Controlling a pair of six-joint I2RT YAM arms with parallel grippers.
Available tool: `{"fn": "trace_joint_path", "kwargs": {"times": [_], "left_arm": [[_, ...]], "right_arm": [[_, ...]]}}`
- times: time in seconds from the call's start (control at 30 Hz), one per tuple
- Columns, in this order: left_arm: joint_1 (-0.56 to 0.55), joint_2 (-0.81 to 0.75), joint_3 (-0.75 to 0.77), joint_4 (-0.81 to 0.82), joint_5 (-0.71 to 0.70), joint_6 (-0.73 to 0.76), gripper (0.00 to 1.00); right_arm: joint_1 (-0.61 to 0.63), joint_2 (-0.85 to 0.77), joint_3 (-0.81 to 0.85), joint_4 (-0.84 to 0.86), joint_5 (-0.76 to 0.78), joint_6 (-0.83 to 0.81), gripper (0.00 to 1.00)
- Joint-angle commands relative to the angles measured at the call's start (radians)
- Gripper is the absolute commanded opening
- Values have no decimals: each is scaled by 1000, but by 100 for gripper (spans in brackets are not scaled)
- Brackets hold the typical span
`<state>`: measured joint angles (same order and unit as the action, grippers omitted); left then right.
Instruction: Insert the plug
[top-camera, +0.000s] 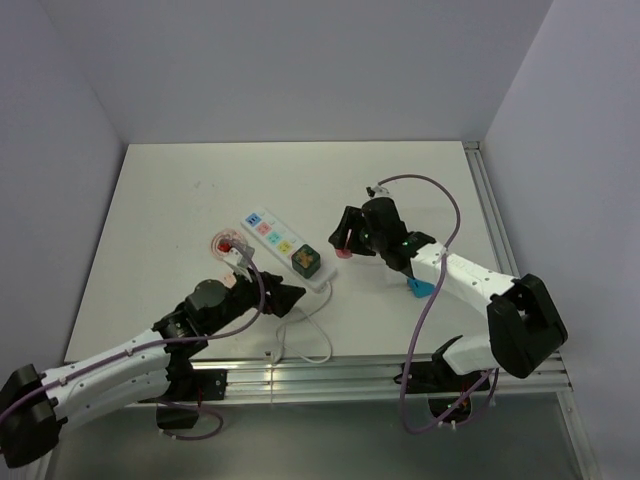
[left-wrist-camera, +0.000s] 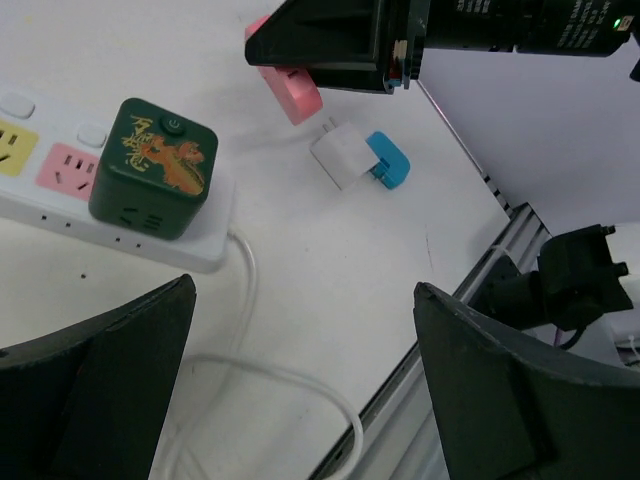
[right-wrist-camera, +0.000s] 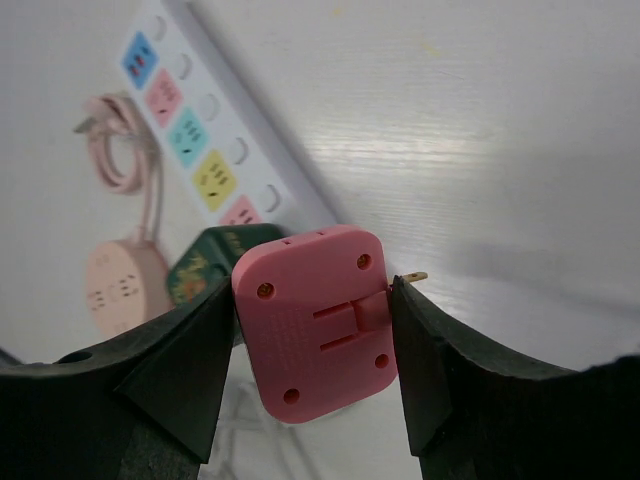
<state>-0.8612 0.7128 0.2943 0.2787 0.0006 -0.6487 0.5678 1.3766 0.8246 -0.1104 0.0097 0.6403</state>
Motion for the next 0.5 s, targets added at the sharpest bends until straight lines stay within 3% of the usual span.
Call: {"fn": "trace_joint_path", "kwargs": {"times": [0.0,0.07,0.2,0.47], "left_arm": [[-103,55,-43,301,-227,38,96],[-143,98,-40,387,-272,75,96],[-219,242,69,404,-379,142,96],[-233,419,204,438,-421,156,95]], "right_arm": [[-5,-44,14,101,-109,113,36],[-3,-44,37,95,-120,130,36],[1,-71,54,100,-131,162,36],[12,-106,108,57,-119,239,36]]}}
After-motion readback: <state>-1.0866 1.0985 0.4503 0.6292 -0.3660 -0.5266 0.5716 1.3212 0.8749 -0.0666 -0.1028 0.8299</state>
